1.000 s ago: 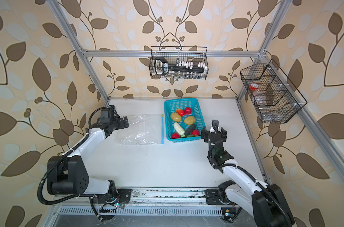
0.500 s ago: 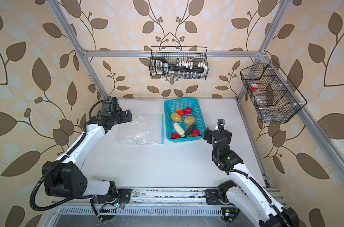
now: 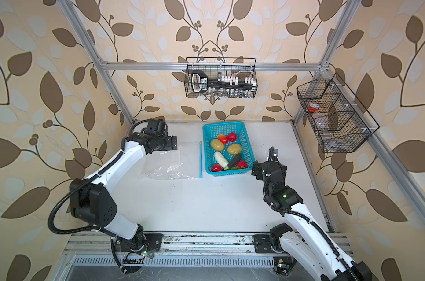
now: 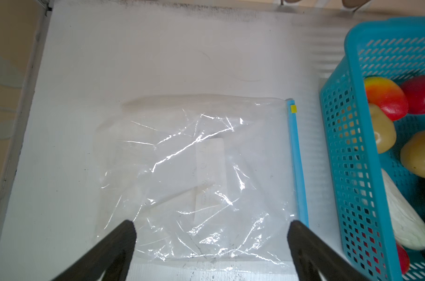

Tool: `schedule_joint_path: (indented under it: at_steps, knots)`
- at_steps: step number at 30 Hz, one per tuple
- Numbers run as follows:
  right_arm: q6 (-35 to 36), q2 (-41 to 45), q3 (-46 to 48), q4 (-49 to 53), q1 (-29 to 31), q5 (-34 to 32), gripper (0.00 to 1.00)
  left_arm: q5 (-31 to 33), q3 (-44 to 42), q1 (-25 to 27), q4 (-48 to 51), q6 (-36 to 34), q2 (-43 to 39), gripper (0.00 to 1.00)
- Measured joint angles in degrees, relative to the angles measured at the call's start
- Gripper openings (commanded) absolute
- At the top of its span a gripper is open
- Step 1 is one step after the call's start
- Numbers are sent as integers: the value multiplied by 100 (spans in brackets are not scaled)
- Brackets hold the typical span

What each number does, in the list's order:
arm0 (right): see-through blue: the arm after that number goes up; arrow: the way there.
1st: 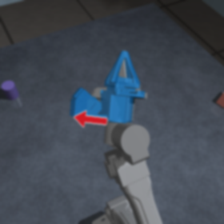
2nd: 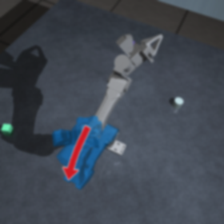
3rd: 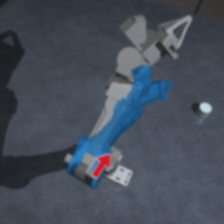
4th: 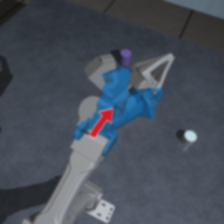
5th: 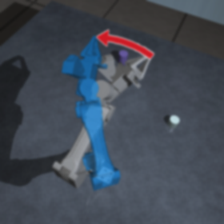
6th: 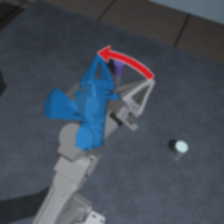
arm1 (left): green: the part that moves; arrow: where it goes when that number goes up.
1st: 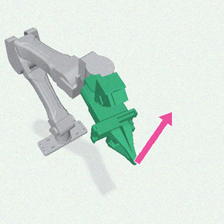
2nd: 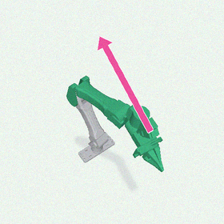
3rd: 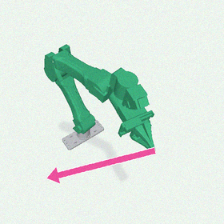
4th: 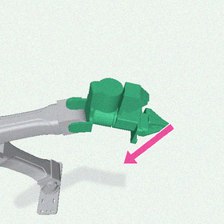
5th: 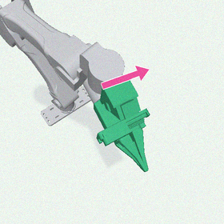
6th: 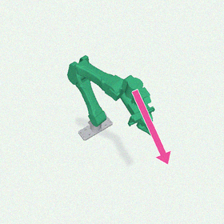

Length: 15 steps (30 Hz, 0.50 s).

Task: Place the food in the zip-top bag and seal the zipper
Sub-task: 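Move left gripper over the blue zipper while right gripper approaches the basket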

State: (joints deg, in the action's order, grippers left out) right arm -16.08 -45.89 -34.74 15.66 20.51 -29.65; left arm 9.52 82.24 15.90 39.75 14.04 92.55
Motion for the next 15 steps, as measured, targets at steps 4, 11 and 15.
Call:
schedule_joint_path:
  at_steps: [4,11,15]
  knots:
    - [28,-107,-94,116,0,83,100,144,363,201,310,92,472,99]
    - [85,-197,-297,201,0,164,100,92,710,415,616,332,1235,99]
    - [87,-190,-297,258,0,166,100,-7,885,562,734,444,1722,99]
